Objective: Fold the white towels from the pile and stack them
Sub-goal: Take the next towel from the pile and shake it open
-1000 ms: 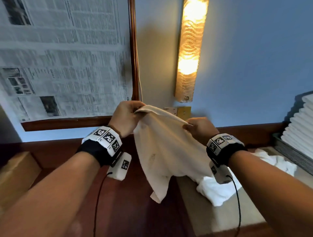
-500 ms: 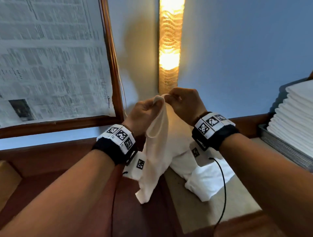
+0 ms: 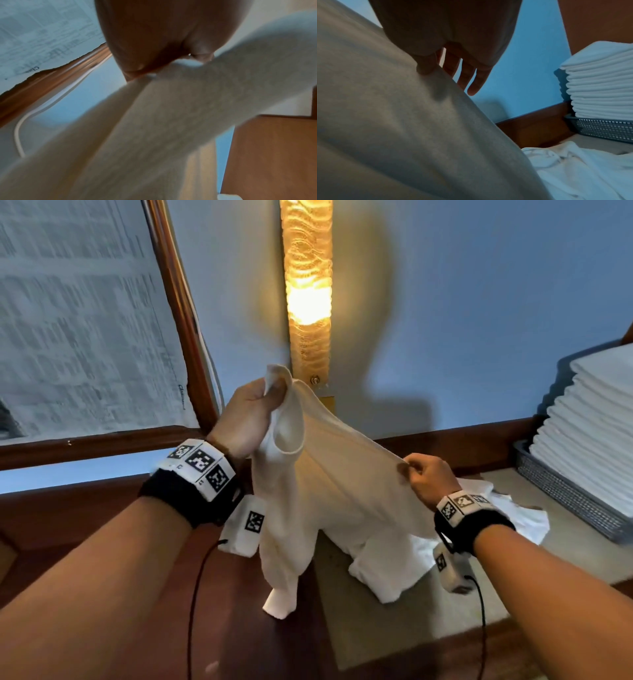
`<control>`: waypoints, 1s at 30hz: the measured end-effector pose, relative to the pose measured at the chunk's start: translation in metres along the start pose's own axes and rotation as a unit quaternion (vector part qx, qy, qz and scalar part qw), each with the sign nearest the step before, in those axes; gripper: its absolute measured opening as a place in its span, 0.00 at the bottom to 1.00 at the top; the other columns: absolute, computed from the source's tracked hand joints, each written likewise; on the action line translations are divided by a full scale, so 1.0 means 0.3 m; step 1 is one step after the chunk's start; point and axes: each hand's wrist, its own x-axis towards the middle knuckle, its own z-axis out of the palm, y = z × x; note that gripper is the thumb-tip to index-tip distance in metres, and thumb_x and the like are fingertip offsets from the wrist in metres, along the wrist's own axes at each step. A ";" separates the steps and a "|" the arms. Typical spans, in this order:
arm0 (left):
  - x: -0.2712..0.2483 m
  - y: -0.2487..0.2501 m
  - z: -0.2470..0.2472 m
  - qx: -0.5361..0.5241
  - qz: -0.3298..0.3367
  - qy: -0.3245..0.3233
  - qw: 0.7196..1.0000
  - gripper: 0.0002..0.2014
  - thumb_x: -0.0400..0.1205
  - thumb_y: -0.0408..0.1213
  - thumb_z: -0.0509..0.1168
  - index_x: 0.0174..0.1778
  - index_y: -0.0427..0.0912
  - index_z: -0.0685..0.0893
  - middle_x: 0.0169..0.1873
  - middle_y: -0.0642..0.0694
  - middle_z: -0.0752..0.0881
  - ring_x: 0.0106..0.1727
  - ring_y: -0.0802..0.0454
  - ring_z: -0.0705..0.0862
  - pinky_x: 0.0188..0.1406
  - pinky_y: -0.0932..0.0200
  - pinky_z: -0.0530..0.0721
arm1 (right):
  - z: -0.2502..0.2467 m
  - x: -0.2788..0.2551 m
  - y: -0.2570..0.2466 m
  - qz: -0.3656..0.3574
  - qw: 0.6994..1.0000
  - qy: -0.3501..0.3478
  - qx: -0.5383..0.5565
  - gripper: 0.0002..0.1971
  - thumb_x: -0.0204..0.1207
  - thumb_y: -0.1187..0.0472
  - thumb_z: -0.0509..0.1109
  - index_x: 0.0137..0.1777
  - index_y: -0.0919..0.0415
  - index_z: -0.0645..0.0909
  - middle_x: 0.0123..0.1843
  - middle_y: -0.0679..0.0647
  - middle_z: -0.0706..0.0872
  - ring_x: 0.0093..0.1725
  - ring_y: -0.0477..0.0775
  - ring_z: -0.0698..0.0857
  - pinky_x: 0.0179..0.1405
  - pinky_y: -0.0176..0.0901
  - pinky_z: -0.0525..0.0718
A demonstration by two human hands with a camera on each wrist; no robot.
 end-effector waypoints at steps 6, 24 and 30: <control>-0.069 -0.030 0.152 -0.086 -0.033 -0.012 0.996 0.16 0.85 0.52 0.65 0.42 0.44 0.87 0.39 0.42 0.87 0.43 0.45 0.84 0.47 0.47 0.82 | -0.068 0.038 -0.280 -0.199 0.977 0.025 0.067 0.06 0.78 0.70 0.70 0.46 0.63 0.89 0.40 0.56 0.90 0.40 0.51 0.85 0.45 0.36 0.79; -0.272 0.117 -0.139 0.003 0.014 0.033 0.999 0.21 0.84 0.59 0.62 0.43 0.44 0.87 0.40 0.44 0.91 0.47 0.47 0.90 0.57 0.43 0.87 | -0.011 -0.270 -0.219 -0.061 0.998 -0.005 -0.033 0.15 0.79 0.63 0.72 0.31 0.46 0.80 0.27 0.42 0.79 0.37 0.53 0.80 0.38 0.43 0.70; -0.460 0.091 -0.315 -0.058 -0.033 0.053 0.996 0.18 0.89 0.49 0.61 0.45 0.40 0.87 0.41 0.43 0.92 0.47 0.46 0.89 0.57 0.46 0.86 | 0.039 -0.339 -0.536 -0.042 0.993 0.053 0.099 0.15 0.75 0.71 0.63 0.55 0.60 0.89 0.55 0.58 0.90 0.59 0.56 0.85 0.52 0.37 0.73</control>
